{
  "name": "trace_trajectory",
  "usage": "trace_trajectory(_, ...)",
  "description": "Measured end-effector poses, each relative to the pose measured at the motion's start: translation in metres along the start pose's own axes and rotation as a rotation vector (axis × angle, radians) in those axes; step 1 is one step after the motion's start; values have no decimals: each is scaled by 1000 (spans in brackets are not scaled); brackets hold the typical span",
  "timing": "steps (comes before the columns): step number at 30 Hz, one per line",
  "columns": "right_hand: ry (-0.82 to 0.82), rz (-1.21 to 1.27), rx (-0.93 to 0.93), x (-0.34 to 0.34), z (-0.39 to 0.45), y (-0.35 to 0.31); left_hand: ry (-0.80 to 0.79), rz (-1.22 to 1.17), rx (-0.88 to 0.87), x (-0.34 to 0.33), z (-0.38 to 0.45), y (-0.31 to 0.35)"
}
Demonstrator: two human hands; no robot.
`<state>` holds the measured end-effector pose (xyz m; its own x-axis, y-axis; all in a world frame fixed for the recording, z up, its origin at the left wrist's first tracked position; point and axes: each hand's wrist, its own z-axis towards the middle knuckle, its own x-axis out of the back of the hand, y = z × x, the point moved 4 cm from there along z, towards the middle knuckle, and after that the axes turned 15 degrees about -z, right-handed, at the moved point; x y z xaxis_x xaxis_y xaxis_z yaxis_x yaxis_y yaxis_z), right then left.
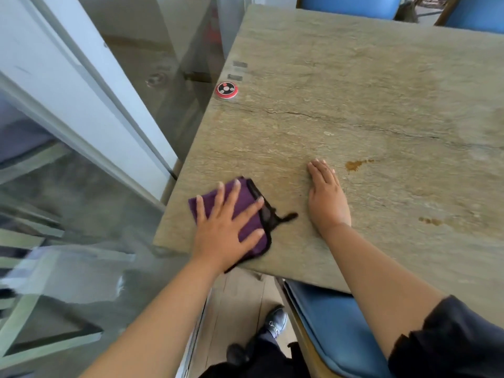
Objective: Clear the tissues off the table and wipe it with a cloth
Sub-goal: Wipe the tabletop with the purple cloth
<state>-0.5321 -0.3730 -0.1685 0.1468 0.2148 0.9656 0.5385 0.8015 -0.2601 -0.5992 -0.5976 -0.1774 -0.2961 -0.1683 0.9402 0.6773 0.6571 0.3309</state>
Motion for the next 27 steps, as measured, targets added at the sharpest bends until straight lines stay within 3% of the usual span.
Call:
trace_trajectory(3,-7,-9,-13,0,-2,-1,23,-12,186,7,21,-20)
trace_trajectory(6,-17,-22,-10,3,-4,-4,62,-1,231,10,16,-16)
trace_trajectory(10,-54,-42,-7,6,-5,-5,335,172,147,16,-41,13)
trace_trajectory(15,-88,-42,26,6,-1,1,412,-9,-5,34,-59,21)
trace_trajectory(19,-65,-50,44,1,2,3,306,242,62,71,-22,43)
trace_trajectory(23,-54,-64,76,1,3,4,349,292,185,80,1,46)
trace_trajectory(27,-73,-68,104,2,4,7,251,-1,278,37,-22,63)
